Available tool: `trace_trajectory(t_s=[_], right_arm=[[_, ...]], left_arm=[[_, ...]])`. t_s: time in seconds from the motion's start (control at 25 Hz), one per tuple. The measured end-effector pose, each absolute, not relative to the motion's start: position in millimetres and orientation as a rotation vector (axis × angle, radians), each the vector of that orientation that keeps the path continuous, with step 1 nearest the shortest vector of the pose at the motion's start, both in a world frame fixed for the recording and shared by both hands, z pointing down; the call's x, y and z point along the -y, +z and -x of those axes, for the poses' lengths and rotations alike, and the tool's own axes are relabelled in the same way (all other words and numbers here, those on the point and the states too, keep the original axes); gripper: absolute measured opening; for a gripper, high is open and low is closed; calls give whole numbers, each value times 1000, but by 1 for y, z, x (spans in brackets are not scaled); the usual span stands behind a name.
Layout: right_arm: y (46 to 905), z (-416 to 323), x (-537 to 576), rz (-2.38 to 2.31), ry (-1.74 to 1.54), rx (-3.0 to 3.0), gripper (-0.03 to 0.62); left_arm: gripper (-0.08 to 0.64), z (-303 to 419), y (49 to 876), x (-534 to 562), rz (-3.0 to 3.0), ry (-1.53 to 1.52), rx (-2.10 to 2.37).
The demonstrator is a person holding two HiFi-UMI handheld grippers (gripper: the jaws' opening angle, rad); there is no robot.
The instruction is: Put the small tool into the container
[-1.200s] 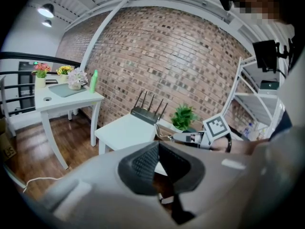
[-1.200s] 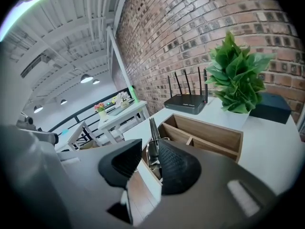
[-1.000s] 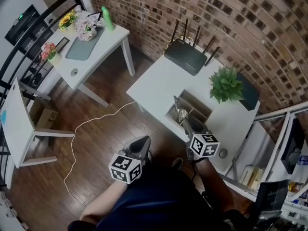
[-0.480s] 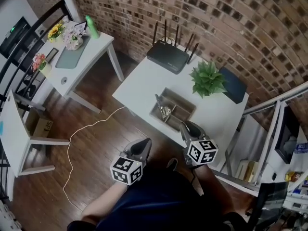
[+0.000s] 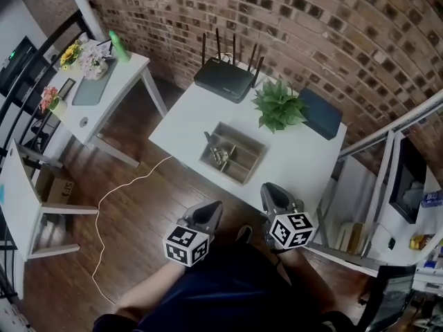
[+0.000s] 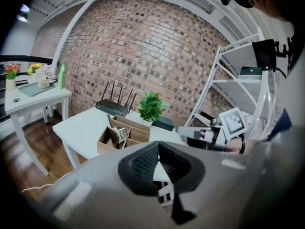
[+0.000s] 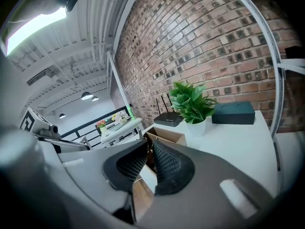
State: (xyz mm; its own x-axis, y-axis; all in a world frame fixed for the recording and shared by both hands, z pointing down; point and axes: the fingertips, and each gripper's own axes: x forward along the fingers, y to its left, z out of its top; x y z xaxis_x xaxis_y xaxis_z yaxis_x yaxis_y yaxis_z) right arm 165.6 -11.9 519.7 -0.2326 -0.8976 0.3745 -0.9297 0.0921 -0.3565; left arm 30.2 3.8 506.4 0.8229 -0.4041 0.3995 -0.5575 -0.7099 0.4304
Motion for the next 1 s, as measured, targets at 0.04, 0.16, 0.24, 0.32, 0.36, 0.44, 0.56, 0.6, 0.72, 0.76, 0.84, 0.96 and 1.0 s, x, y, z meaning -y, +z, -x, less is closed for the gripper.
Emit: trace_trajectory(t_s=[0.04,0.16,0.24,0.32,0.36,0.44,0.56,0.6,0.72,0.76,0.84,0.96,1.0], right_arm=[[517,-167,7,-1907,822,2284,37],[507,-167,-6,-1893,815,2335,17],[501,-167,-14,-1877,789,2362,12],[496,-168,-22,-1865,756,2376,11],[493,-168,-24,-1863,745,2379,11],[488,-169,-28,-1868,727,2384,11],[482,-168,-32,-1875,697,2387,11],[481,-167,-33,-1876,688,2388,11],[478,-162,-35,-1878,676,2390,11],[479,-160,-35,-1877,679,2391,11],[481,-157,-36,-1875,690,2395,11],[483,-154,-38,-1873,700,2397,11],[484,-154,-38,-1872,701,2395,11]], left_arm=[[5,-35,506,-7,-2463,377,694],[5,-47,503,-13,-2481,376,663],[5,-54,501,-16,-2491,371,647],[5,-58,498,-18,-2502,365,634],[4,-60,496,-19,-2508,363,629],[4,-63,493,-20,-2519,360,620],[5,-65,491,-21,-2533,361,609],[4,-64,491,-22,-2535,363,605],[5,-61,491,-22,-2535,368,601],[5,-60,491,-22,-2534,369,601],[5,-57,492,-21,-2532,370,601],[4,-55,493,-20,-2533,375,601],[5,-53,493,-20,-2535,377,602]])
